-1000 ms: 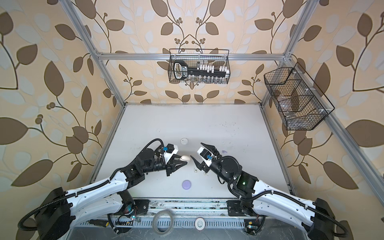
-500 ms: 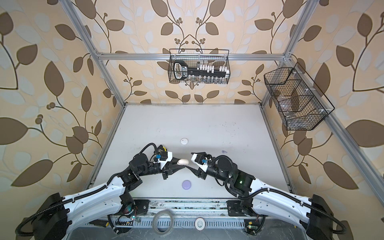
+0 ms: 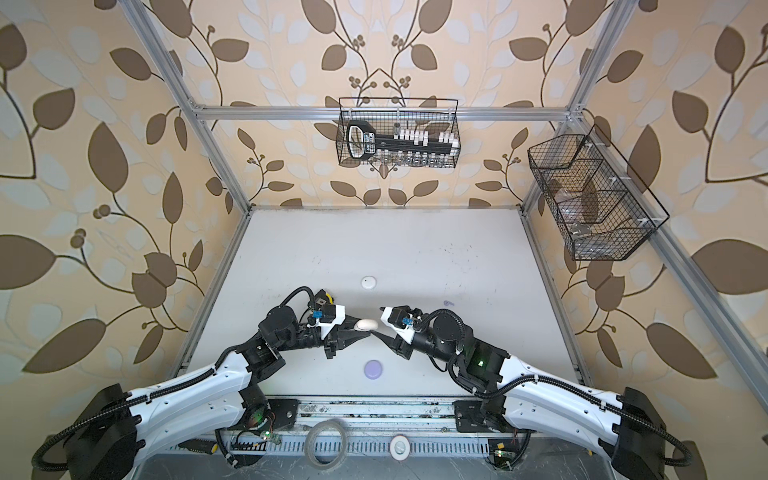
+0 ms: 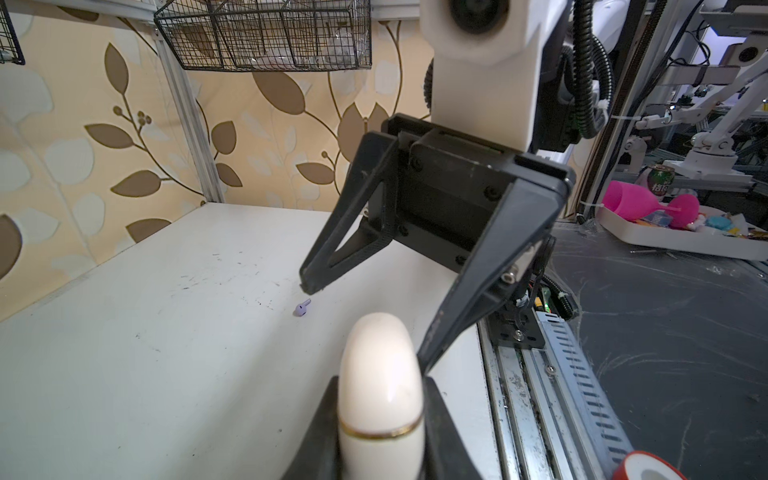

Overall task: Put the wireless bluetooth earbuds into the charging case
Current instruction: 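Push the cream case lid open with the right gripper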

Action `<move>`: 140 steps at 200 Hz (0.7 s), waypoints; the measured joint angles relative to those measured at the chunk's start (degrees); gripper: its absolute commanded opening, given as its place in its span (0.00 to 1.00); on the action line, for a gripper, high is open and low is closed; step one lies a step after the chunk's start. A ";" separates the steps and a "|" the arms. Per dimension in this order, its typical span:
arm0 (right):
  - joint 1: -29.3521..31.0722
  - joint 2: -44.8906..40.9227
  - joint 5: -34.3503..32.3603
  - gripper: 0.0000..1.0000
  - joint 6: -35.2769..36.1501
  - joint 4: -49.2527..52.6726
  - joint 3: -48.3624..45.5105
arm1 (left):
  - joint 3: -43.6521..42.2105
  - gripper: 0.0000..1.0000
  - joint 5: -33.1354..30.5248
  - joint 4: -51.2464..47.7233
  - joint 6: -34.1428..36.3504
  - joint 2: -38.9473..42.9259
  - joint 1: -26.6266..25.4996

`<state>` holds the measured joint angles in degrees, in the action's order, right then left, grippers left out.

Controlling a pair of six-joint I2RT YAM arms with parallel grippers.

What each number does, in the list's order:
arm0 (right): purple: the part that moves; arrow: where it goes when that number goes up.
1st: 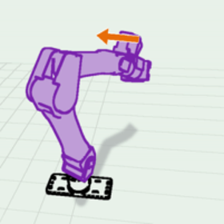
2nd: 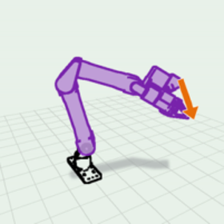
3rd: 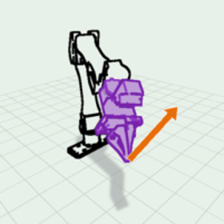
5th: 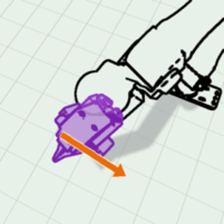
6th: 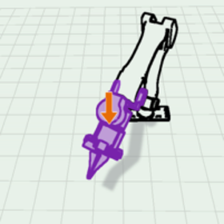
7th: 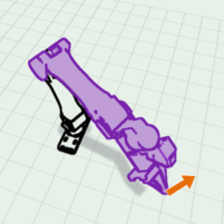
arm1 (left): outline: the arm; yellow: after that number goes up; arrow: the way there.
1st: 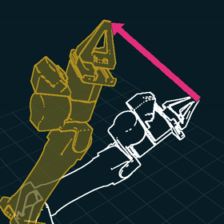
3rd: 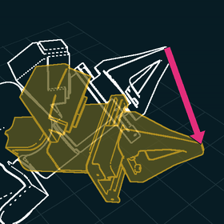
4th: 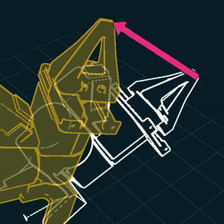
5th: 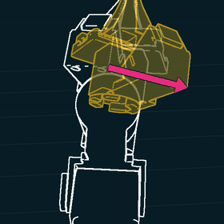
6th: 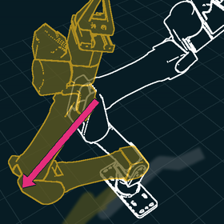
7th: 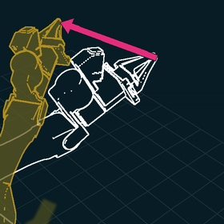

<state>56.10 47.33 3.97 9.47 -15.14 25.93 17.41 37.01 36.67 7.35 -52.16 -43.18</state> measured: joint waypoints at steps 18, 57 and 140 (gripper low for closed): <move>-0.22 0.02 0.98 0.42 -0.83 0.22 0.00 | 0.11 0.00 -0.09 0.07 0.20 -0.50 -0.02; -0.42 1.05 2.93 0.35 -1.99 0.37 0.22 | 0.13 0.00 -0.28 -0.42 0.42 -0.87 0.00; -0.70 2.71 4.20 0.30 -3.30 0.13 1.07 | 0.13 0.00 -1.09 -1.16 0.68 -1.22 0.00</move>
<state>55.40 50.04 8.16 6.17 -15.00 27.00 17.54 35.92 35.51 8.03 -53.39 -43.18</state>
